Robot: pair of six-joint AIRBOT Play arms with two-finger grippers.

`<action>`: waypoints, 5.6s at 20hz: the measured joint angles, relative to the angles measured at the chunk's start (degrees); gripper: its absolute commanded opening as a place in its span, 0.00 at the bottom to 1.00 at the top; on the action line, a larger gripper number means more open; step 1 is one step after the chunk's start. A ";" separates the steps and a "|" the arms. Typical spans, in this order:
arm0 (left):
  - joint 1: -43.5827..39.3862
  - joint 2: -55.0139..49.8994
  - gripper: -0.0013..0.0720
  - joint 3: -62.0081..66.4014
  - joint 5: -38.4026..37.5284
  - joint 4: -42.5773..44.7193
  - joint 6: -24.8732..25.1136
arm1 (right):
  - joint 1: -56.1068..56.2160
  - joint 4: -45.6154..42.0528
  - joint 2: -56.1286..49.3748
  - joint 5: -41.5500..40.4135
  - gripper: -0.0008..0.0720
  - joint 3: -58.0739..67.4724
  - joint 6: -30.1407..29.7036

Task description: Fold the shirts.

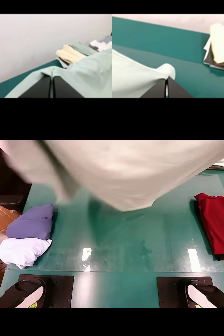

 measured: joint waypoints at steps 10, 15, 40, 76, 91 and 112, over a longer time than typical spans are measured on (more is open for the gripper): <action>0.07 -13.94 0.06 0.42 -5.25 12.00 -4.11 | -0.02 -2.64 -10.27 0.48 0.03 2.23 1.95; 0.11 -30.71 0.08 -3.91 -10.58 13.77 -6.27 | -0.04 -2.73 -22.03 2.43 0.03 -6.97 2.34; -20.55 -27.30 0.92 -42.25 -18.56 32.44 -14.51 | -4.22 10.93 -8.46 -7.26 0.61 -51.21 -2.47; 0.00 -13.51 0.06 -50.51 -7.52 20.15 -12.39 | -12.76 14.73 0.22 0.09 0.83 -81.13 -2.38; 0.55 -11.52 0.06 -50.51 -9.22 9.97 -9.31 | 13.05 15.85 0.48 -23.10 0.03 -90.05 7.63; -15.80 -8.37 0.52 -64.98 -2.99 0.94 -11.21 | -1.44 0.70 0.52 -5.38 0.03 -62.66 3.56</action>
